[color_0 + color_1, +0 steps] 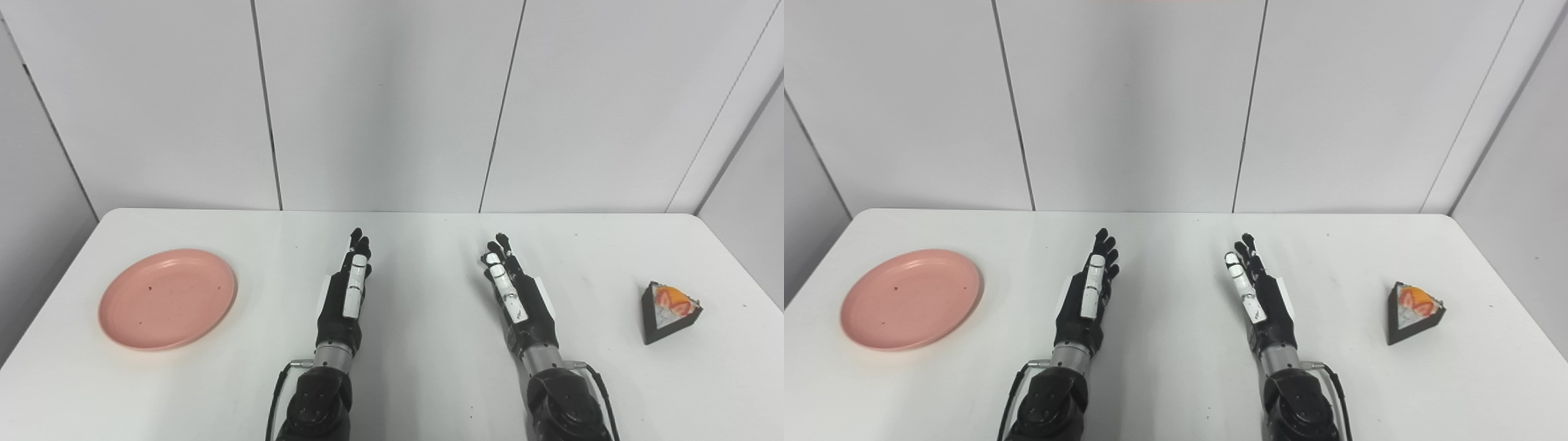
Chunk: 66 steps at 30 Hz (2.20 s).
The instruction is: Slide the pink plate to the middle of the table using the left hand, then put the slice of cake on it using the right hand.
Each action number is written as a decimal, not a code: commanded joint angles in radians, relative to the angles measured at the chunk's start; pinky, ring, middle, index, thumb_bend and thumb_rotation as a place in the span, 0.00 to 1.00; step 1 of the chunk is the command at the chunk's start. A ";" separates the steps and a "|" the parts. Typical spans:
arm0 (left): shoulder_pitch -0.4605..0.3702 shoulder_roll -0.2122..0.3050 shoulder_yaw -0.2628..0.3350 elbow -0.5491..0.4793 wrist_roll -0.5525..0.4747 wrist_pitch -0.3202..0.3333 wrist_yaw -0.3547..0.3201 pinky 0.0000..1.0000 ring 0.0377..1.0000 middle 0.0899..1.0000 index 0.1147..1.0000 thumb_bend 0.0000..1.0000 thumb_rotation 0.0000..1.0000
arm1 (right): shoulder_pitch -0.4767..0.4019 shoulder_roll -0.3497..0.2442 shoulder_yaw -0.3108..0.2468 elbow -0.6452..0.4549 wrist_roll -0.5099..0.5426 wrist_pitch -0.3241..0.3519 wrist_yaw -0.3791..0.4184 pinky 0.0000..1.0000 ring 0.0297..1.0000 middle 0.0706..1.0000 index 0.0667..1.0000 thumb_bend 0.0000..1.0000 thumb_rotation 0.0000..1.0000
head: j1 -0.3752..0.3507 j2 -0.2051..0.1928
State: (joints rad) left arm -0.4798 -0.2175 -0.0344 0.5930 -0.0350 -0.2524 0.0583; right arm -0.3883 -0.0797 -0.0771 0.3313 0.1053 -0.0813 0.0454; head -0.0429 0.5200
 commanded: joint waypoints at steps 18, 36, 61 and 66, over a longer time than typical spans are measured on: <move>0.073 0.021 -0.001 0.007 0.009 -0.002 -0.008 1.00 1.00 1.00 1.00 0.61 1.00 | -0.009 0.015 0.002 -0.026 -0.008 -0.029 -0.013 0.98 0.94 0.97 0.98 0.59 0.78 | -0.010 0.005; 0.072 -0.005 0.000 0.037 0.005 -0.039 0.002 1.00 1.00 1.00 1.00 0.61 1.00 | 0.003 -0.009 -0.004 -0.026 0.006 -0.034 0.007 0.99 0.95 0.97 1.00 0.60 0.81 | 0.151 -0.023; 0.087 0.067 0.094 -0.313 -0.070 0.028 0.006 0.97 0.95 0.94 0.93 0.72 0.95 | 0.003 -0.041 -0.053 -0.008 0.094 -0.029 0.062 1.00 0.98 0.99 1.00 0.56 0.81 | 0.367 -0.092; 0.095 0.107 0.121 -0.423 -0.064 0.118 0.029 0.93 0.93 0.91 0.90 0.74 0.96 | 0.006 -0.042 -0.053 -0.018 0.092 -0.029 0.063 1.00 0.99 1.00 1.00 0.54 0.82 | 0.386 -0.098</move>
State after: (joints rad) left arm -0.3618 -0.1208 0.0794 0.2198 -0.1037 -0.1512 0.0778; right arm -0.3827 -0.1147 -0.1266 0.3260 0.1909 -0.0815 0.0993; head 0.3420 0.4219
